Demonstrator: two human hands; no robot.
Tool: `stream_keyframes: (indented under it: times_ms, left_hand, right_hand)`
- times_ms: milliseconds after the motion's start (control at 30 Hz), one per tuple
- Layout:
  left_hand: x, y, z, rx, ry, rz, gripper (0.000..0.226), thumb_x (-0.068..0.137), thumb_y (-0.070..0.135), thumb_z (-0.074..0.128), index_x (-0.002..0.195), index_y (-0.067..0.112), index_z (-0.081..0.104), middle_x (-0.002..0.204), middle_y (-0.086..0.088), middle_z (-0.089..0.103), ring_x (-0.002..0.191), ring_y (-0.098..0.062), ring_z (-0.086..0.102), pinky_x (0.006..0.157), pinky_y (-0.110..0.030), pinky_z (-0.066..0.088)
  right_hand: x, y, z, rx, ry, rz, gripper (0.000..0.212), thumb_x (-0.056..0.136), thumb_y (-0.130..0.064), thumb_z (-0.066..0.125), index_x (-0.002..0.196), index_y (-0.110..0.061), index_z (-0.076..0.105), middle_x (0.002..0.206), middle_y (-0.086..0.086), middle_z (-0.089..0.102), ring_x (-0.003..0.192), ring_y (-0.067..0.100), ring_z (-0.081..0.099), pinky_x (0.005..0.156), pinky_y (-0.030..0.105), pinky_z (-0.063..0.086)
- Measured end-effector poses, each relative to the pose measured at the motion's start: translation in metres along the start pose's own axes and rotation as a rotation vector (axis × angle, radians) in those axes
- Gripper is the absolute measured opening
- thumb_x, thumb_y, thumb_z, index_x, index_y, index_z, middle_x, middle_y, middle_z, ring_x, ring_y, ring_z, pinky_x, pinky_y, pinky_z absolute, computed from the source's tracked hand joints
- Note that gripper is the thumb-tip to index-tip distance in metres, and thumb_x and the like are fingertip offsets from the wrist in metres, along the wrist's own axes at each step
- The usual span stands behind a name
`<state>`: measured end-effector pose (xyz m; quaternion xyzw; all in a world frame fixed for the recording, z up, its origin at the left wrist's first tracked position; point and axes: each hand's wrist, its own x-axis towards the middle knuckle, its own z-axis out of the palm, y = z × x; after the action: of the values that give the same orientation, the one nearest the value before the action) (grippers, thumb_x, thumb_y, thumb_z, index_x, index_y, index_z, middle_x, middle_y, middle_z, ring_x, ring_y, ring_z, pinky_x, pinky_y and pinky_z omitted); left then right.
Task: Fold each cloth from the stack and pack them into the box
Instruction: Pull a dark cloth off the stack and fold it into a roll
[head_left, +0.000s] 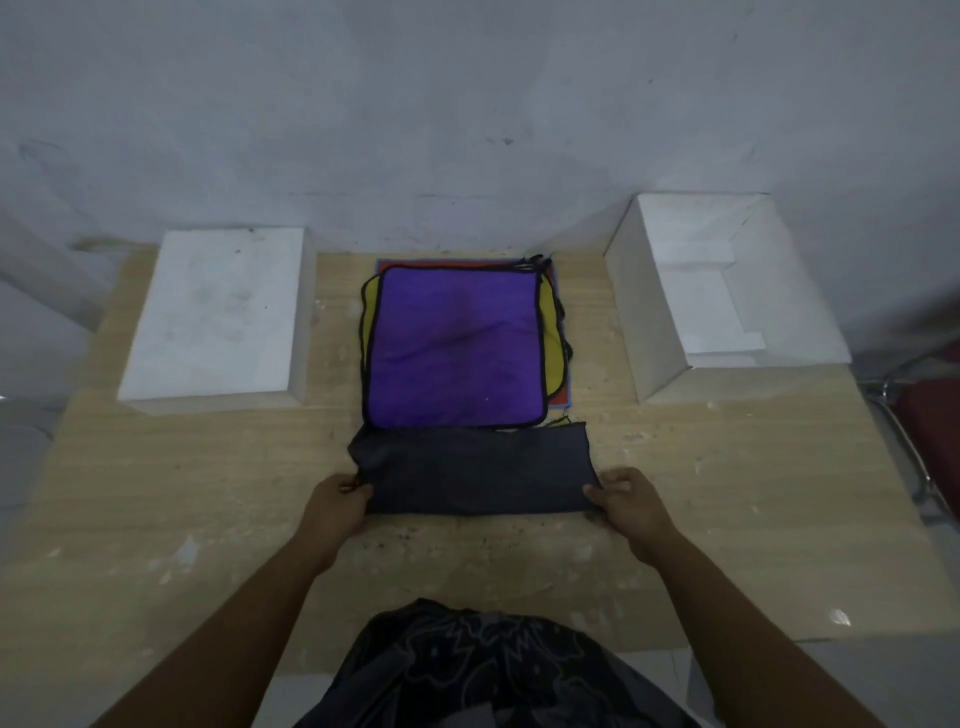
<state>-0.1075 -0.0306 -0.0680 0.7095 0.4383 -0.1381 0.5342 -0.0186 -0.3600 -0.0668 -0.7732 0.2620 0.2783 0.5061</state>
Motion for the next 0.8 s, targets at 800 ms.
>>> stream_keyframes:
  times_ms: [800]
  left_hand:
    - [-0.001, -0.025, -0.059, 0.194, -0.458, 0.151, 0.043, 0.082, -0.022, 0.054, 0.101, 0.014, 0.065, 0.107, -0.019, 0.057, 0.090, -0.025, 0.058, 0.067, -0.016, 0.051]
  right_hand:
    - [0.010, 0.001, -0.021, -0.144, -0.162, -0.290, 0.016, 0.088, -0.021, 0.065, 0.100, -0.012, 0.069, 0.097, 0.005, 0.066, 0.084, 0.020, 0.063, 0.071, 0.026, 0.050]
